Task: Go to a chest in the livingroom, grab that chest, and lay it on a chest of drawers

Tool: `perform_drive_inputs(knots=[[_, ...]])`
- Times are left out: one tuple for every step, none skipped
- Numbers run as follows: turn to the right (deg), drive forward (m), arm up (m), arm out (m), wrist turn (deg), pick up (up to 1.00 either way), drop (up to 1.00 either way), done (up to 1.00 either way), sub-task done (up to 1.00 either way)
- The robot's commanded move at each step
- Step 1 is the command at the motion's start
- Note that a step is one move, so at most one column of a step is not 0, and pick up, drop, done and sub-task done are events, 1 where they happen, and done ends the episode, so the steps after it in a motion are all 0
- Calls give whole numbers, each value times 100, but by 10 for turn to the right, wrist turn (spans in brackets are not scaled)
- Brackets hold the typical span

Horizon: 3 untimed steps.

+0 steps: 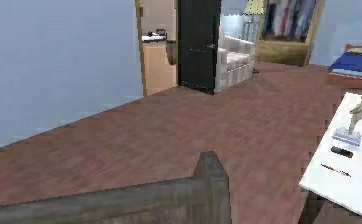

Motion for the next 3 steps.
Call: perform_drive_inputs(knots=[[450, 0, 0, 0, 0, 0, 0, 0, 0], [450, 0, 0, 0, 0, 0, 0, 0, 0], [390, 0, 0, 0, 0, 0, 0, 0, 0]])
